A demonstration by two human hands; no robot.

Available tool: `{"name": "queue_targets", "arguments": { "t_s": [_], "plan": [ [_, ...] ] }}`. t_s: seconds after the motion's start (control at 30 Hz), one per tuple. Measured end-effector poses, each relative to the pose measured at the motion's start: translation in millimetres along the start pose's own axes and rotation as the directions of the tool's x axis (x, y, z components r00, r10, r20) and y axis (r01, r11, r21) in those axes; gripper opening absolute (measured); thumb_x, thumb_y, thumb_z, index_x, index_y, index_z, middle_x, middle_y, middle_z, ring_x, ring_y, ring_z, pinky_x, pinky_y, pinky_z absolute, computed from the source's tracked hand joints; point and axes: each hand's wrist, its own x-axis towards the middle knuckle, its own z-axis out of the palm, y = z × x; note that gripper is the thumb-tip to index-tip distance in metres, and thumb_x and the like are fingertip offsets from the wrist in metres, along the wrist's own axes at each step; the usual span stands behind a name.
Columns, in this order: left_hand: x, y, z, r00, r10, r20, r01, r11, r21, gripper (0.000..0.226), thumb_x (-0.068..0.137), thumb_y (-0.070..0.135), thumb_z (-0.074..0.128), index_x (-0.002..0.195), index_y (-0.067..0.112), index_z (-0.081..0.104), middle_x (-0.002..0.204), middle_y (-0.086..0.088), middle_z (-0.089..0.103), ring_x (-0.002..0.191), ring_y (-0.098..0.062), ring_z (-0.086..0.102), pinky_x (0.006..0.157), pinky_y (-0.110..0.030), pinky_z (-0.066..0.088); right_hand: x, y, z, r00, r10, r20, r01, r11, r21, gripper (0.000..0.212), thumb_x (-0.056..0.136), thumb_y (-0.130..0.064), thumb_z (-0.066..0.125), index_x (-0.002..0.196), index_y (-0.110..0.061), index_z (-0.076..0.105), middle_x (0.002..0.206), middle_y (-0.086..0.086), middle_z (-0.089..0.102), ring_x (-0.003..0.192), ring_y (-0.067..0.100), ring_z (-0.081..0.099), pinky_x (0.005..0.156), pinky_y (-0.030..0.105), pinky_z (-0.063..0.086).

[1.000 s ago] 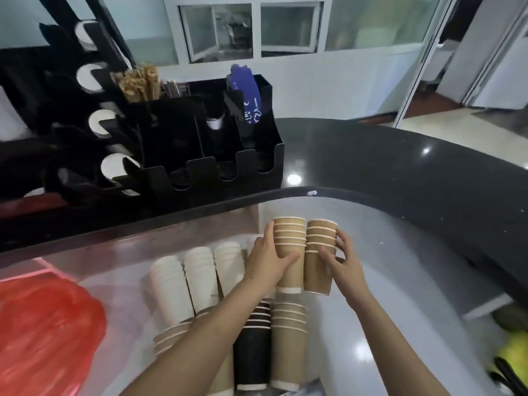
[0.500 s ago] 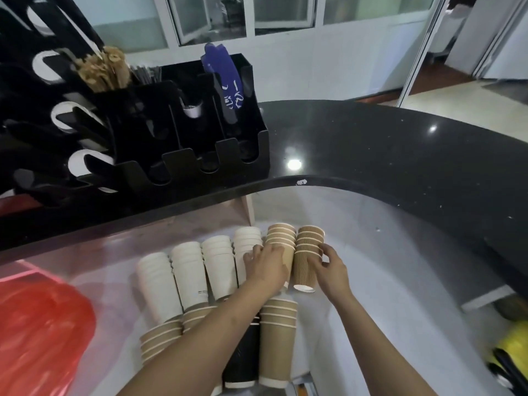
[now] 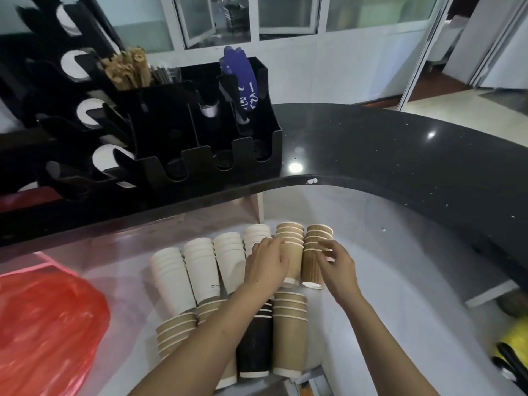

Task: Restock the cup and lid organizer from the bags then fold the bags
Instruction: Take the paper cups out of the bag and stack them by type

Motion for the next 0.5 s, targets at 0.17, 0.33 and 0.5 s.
{"name": "queue_targets", "arguments": {
  "t_s": [0.17,0.33,0.5],
  "plan": [
    [-38.2,-35.6,-36.4,0.995,-0.024,-0.093,0.011,0.991,-0.134,0.035,0.099,0.028,0.051,0.134,0.03,0.058,0.137,0.006,0.057,0.125,-0.018,0.052,0.102,-0.041,0.048,-31.0,-46.2,31.2,0.992,-0.101,0.081,0.094,0.992,0.086,0.021,0.097,-0.013,0.063,0.112,-0.026,0.07,0.106,-0.015,0.072,0.096,0.0,0.068,0.081,0.03,0.058],
    [-81.6,-101.1,-86.8,0.962,-0.125,-0.241,0.071,0.973,-0.221,0.029,0.099,0.024,0.054,0.126,0.03,0.064,0.128,0.012,0.059,0.117,-0.01,0.055,0.097,-0.033,0.051,-65.9,-95.3,104.4,0.949,-0.239,0.208,0.216,0.968,0.127,0.019,0.099,-0.009,0.065,0.111,-0.023,0.07,0.108,-0.013,0.073,0.101,0.002,0.067,0.087,0.02,0.054],
    [-129.0,-190.3,-138.1,0.909,-0.223,-0.352,0.161,0.967,-0.198,0.027,0.092,0.021,0.051,0.113,0.023,0.069,0.119,0.002,0.063,0.113,-0.019,0.057,0.098,-0.037,0.048,-115.9,-141.5,194.1,0.879,-0.308,0.363,0.275,0.951,0.143,0.019,0.099,-0.01,0.064,0.11,-0.024,0.069,0.108,-0.013,0.072,0.099,0.002,0.067,0.083,0.018,0.053]
  ]
}}
